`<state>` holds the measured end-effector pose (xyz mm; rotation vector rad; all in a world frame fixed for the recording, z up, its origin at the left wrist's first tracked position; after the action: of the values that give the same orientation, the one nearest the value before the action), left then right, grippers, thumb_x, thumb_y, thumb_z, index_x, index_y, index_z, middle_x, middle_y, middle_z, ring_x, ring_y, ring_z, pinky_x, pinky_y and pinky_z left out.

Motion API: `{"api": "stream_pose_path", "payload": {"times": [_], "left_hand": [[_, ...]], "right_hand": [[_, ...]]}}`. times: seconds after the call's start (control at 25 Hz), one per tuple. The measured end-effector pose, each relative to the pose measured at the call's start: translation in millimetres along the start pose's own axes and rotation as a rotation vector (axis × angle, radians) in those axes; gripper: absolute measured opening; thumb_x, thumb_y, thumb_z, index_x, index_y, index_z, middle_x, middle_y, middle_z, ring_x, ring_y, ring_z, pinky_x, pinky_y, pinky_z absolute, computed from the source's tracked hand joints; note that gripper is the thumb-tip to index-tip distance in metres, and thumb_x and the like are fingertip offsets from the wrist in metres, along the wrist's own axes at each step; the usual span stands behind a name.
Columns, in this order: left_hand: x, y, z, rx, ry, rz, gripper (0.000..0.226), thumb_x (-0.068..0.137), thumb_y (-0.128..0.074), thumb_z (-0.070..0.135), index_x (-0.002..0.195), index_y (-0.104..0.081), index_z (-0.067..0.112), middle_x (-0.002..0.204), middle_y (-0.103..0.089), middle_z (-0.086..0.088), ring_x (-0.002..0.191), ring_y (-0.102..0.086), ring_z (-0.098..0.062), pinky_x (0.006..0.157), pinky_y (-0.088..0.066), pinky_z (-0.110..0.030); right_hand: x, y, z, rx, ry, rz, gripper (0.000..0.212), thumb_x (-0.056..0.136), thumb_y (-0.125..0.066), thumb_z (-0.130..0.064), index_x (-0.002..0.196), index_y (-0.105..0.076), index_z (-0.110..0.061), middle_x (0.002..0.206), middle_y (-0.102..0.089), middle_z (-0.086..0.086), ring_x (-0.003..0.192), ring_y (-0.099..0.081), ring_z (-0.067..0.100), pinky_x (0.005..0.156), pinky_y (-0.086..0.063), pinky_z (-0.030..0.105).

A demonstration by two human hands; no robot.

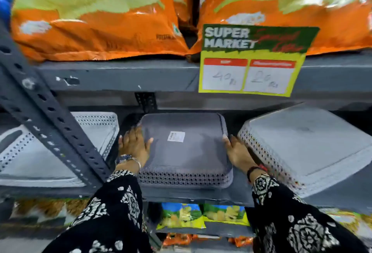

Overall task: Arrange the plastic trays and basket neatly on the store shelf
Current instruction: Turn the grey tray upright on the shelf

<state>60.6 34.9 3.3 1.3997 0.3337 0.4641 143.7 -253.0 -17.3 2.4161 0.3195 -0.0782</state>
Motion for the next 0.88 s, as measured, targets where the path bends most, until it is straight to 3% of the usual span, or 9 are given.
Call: {"api": "stream_pose_path", "payload": {"times": [0.24, 0.36, 0.48, 0.56, 0.64, 0.68, 0.76, 0.8, 0.88], "left_hand": [[12, -26, -36, -0.53, 0.504, -0.182, 0.062, 0.098, -0.028, 0.04, 0.139, -0.031, -0.006, 0.144, -0.038, -0.032, 0.133, -0.036, -0.044, 0.114, -0.028, -0.048], [13, -25, -36, -0.791, 0.617, -0.177, 0.059, 0.099, -0.03, 0.036, 0.139, -0.032, -0.007, 0.147, -0.034, -0.029, 0.135, -0.034, -0.042, 0.111, -0.028, -0.042], [17, -3, -30, -1.032, 0.582, -0.017, 0.064, 0.098, -0.022, 0.043, 0.145, -0.023, -0.001, 0.154, -0.025, -0.019, 0.141, -0.027, -0.036, 0.116, -0.021, -0.041], [24, 10, -25, -1.254, 0.575, 0.039, 0.077, 0.091, -0.016, 0.061, 0.147, -0.023, 0.008, 0.154, -0.026, -0.013, 0.142, -0.027, -0.031, 0.12, -0.018, -0.043], [34, 12, -28, -1.467, 0.621, 0.044, 0.098, 0.074, -0.011, 0.082, 0.146, -0.028, 0.018, 0.153, -0.033, -0.007, 0.14, -0.033, -0.028, 0.118, -0.022, -0.047], [35, 18, -26, -1.572, 0.6, 0.052, 0.094, 0.076, -0.009, 0.08, 0.145, -0.031, 0.019, 0.15, -0.038, -0.006, 0.137, -0.037, -0.027, 0.117, -0.025, -0.046], [32, 33, -15, -1.758, 0.466, 0.011, 0.081, 0.088, -0.003, 0.065, 0.129, -0.051, 0.014, 0.129, -0.058, -0.009, 0.118, -0.056, -0.028, 0.105, -0.04, -0.041], [32, 35, -10, -1.816, 0.424, -0.031, 0.079, 0.09, -0.004, 0.063, 0.108, -0.064, 0.015, 0.106, -0.071, -0.008, 0.097, -0.067, -0.028, 0.091, -0.051, -0.04], [25, 35, 1, -1.736, 0.374, -0.155, 0.07, 0.091, -0.013, 0.062, 0.069, -0.061, 0.016, 0.056, -0.073, -0.003, 0.061, -0.068, -0.028, 0.055, -0.06, -0.036]], "right_hand": [[16, -13, 18, 0.167, -0.216, -0.063, 0.057, 0.092, -0.038, -0.045, 0.124, -0.051, 0.0, 0.127, -0.057, 0.016, 0.117, -0.052, 0.032, 0.105, -0.038, 0.037], [19, -17, 16, 0.395, -0.265, -0.132, 0.048, 0.094, -0.043, -0.034, 0.127, -0.049, 0.001, 0.128, -0.054, 0.01, 0.116, -0.051, 0.028, 0.105, -0.036, 0.034], [22, -5, 8, 0.562, -0.16, -0.101, 0.034, 0.093, -0.047, -0.025, 0.119, -0.05, -0.003, 0.128, -0.057, 0.019, 0.116, -0.054, 0.031, 0.103, -0.044, 0.038], [25, 17, -5, 0.658, 0.016, -0.066, 0.028, 0.092, -0.05, -0.013, 0.12, -0.049, -0.016, 0.118, -0.063, 0.003, 0.114, -0.059, 0.02, 0.093, -0.052, 0.028], [28, 39, -17, 0.709, 0.154, -0.084, 0.048, 0.088, -0.049, 0.005, 0.129, -0.042, -0.018, 0.109, -0.067, -0.015, 0.101, -0.063, 0.0, 0.081, -0.054, 0.014], [26, 49, -19, 0.68, 0.178, -0.084, 0.053, 0.085, -0.048, 0.013, 0.13, -0.04, -0.014, 0.102, -0.069, -0.018, 0.094, -0.064, -0.005, 0.076, -0.053, 0.009], [20, 58, -15, 0.566, 0.171, -0.086, 0.049, 0.083, -0.046, 0.019, 0.126, -0.043, -0.003, 0.094, -0.067, -0.013, 0.09, -0.064, -0.001, 0.068, -0.052, 0.004], [16, 59, -11, 0.511, 0.154, -0.09, 0.045, 0.083, -0.048, 0.018, 0.123, -0.046, -0.002, 0.096, -0.064, -0.008, 0.095, -0.062, 0.007, 0.067, -0.051, 0.001], [5, 58, 1, 0.484, 0.122, -0.103, 0.039, 0.084, -0.048, 0.016, 0.119, -0.05, -0.002, 0.098, -0.065, -0.003, 0.095, -0.062, 0.013, 0.064, -0.049, 0.0]]}}
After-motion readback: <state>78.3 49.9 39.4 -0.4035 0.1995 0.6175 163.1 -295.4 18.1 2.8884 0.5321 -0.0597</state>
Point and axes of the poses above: each hand's wrist, its own x-axis towards the middle knuckle, its own y-axis out of the back of the hand, z = x × y, the point moved 7 cm from there along x, towards the middle knuckle
